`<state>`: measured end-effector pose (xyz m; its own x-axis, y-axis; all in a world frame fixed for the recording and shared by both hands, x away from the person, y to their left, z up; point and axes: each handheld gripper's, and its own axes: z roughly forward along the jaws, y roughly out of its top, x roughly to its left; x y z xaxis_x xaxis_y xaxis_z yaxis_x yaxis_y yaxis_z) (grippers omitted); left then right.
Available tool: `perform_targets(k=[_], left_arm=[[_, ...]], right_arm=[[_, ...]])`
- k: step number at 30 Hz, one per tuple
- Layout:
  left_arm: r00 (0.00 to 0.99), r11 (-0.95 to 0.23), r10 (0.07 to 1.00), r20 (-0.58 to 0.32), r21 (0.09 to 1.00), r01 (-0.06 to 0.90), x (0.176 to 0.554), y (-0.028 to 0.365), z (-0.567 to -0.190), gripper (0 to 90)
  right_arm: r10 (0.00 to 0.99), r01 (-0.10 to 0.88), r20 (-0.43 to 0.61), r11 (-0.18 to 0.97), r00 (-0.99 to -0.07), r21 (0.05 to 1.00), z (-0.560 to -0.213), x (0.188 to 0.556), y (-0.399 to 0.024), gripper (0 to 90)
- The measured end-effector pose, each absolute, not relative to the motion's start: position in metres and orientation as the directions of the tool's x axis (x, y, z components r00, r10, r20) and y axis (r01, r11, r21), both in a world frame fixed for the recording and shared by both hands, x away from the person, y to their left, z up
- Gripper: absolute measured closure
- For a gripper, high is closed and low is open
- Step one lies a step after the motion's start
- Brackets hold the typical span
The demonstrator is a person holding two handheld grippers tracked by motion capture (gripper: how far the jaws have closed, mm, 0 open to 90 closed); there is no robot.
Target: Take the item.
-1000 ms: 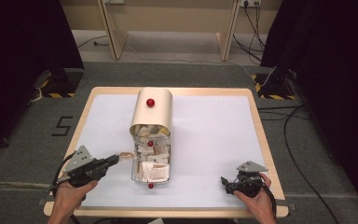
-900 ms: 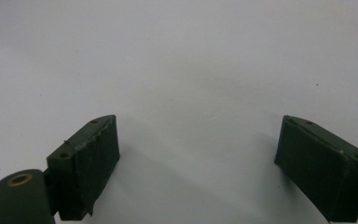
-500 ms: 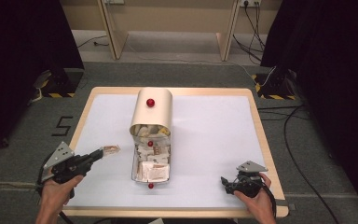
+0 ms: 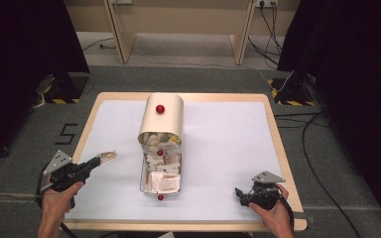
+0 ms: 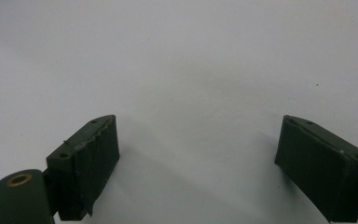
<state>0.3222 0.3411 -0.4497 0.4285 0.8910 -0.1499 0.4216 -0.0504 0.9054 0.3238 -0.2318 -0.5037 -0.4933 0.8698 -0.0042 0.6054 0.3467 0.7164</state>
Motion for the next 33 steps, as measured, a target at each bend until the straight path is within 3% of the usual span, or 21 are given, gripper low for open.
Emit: perform_targets(k=[33], left_arm=[[0.315, -0.040, 0.935, -0.165, 0.832, 0.553, 0.344, 0.351, -0.499, 89.2]], right_arm=[[0.869, 0.604, -0.005, 0.348, -0.495, 0.717, -0.504, 0.324, -0.232, 13.3]])
